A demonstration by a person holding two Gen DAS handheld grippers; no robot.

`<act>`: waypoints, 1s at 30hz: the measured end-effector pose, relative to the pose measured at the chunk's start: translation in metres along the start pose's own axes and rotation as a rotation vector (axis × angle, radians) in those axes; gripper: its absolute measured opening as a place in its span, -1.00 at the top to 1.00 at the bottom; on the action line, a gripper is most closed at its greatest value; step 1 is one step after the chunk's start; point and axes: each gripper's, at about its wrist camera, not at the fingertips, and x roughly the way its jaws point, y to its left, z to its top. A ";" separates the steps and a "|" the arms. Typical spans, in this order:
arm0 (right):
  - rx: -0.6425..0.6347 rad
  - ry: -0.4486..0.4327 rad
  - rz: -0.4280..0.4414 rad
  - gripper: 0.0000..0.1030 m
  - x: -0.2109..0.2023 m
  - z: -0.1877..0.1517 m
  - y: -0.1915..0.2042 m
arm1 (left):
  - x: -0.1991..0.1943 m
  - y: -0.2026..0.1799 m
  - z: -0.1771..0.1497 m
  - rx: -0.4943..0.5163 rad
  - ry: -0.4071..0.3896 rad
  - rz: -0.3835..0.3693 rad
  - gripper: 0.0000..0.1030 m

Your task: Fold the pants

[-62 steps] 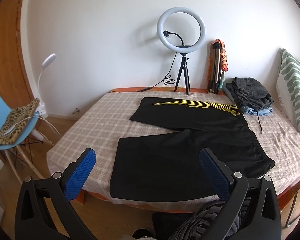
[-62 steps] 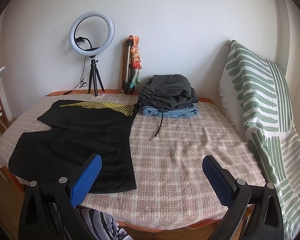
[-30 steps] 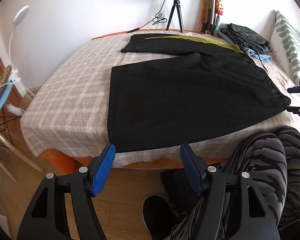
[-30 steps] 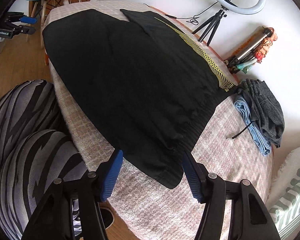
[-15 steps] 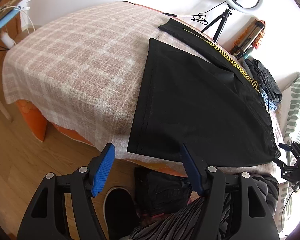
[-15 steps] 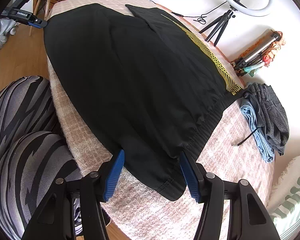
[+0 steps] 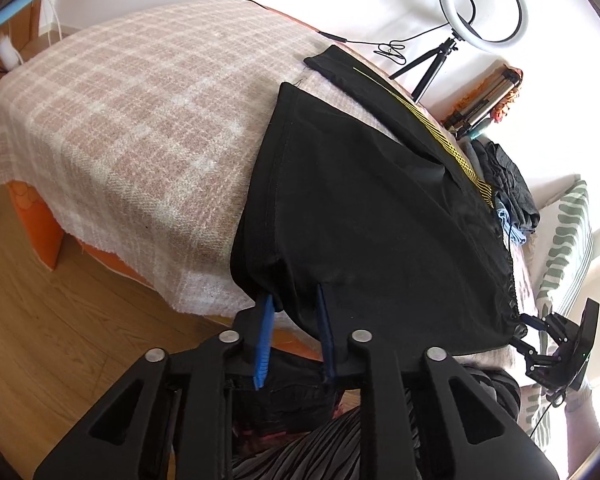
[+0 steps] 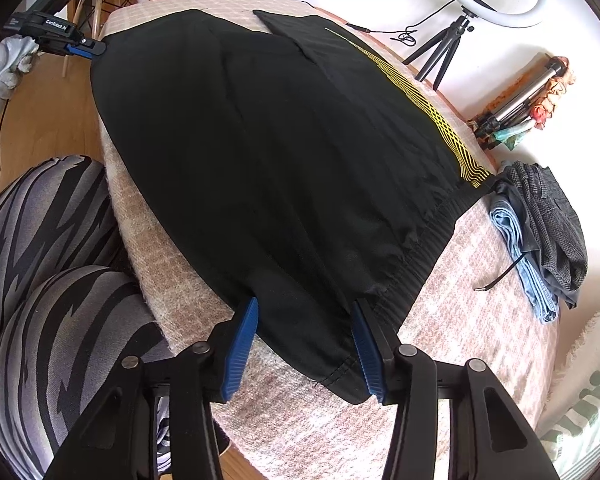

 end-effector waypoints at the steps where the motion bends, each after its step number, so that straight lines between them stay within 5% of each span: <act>1: 0.004 -0.001 0.002 0.30 0.000 0.001 0.000 | -0.001 -0.002 0.002 0.009 -0.007 0.008 0.86; 8: 0.021 -0.016 -0.019 0.94 -0.001 0.007 -0.001 | -0.018 -0.016 0.021 0.033 -0.097 -0.009 0.95; 16: 0.087 -0.074 -0.028 1.00 -0.022 0.024 -0.026 | -0.026 -0.035 0.058 0.063 -0.168 -0.043 0.96; 18: 0.081 -0.077 0.017 0.85 -0.025 0.024 -0.028 | -0.026 -0.041 0.066 0.075 -0.182 -0.044 0.96; 20: 0.055 -0.082 0.020 0.25 -0.028 0.022 -0.024 | -0.027 -0.044 0.076 0.087 -0.201 -0.032 0.98; 30: -0.044 -0.030 0.140 0.01 -0.012 0.011 0.006 | -0.023 -0.042 0.098 0.119 -0.209 0.012 0.98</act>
